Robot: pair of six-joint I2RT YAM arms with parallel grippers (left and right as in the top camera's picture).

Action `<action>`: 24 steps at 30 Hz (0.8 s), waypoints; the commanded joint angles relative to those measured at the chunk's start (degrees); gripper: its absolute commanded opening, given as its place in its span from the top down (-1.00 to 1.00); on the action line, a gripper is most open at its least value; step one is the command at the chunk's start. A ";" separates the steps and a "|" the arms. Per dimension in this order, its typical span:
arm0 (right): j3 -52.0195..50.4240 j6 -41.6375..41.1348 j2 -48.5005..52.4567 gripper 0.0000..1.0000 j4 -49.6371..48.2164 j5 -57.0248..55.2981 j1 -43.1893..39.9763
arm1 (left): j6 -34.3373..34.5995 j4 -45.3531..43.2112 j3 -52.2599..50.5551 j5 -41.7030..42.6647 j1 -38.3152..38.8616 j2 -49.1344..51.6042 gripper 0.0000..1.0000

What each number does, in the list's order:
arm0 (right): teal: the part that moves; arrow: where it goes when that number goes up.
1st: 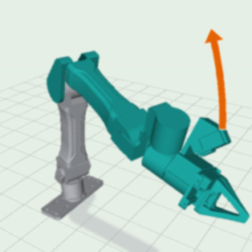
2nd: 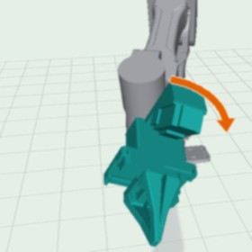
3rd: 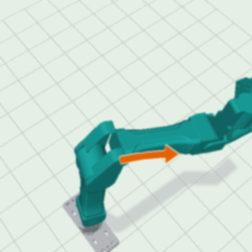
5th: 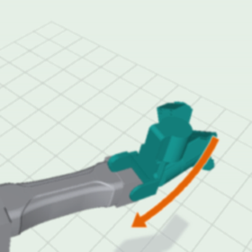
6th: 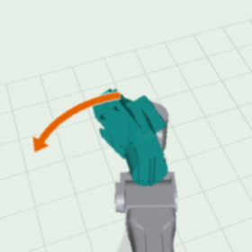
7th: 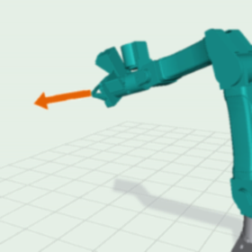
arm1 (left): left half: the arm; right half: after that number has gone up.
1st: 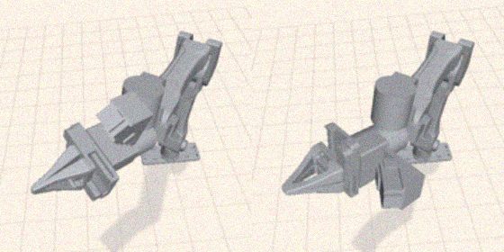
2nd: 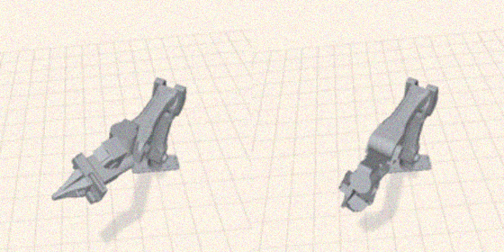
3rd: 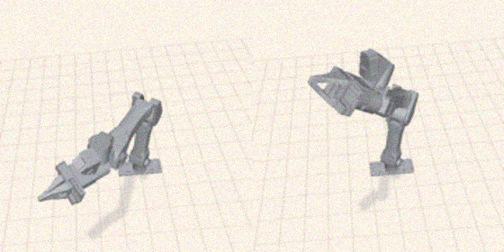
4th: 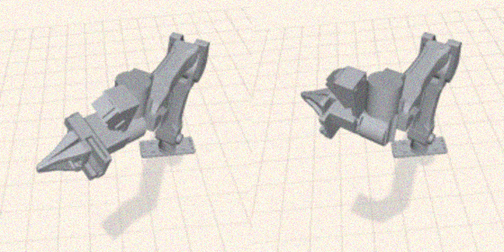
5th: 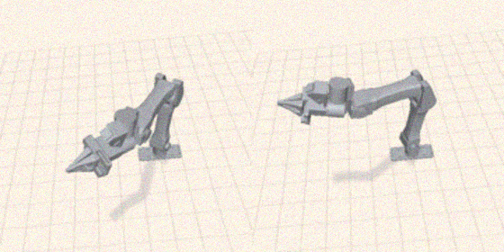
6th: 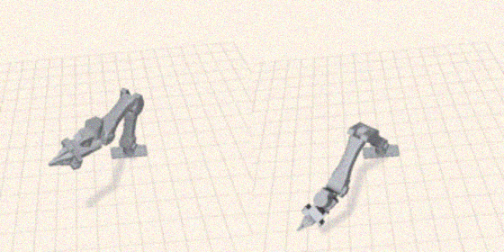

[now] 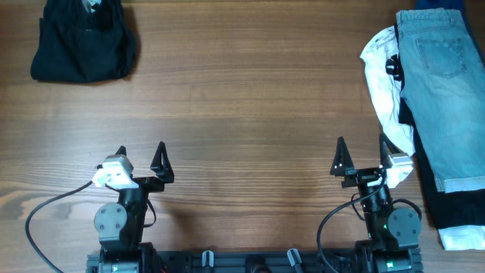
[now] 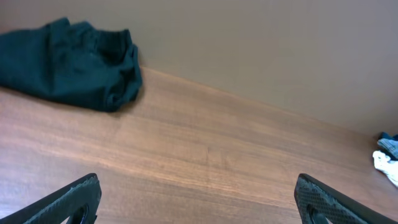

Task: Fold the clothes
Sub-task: 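Reach the right gripper to the light-blue denim shorts on the pile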

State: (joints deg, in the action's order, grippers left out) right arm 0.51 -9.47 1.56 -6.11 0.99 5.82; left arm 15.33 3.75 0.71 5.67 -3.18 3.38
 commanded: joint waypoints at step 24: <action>70.10 27.65 77.48 -0.99 22.84 10.27 -1.77 | 1.70 41.48 71.36 1.38 -0.44 64.26 -1.00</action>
State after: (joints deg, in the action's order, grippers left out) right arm 69.32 13.63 75.22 19.16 15.42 5.80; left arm 16.69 45.45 71.13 6.13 -3.18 65.52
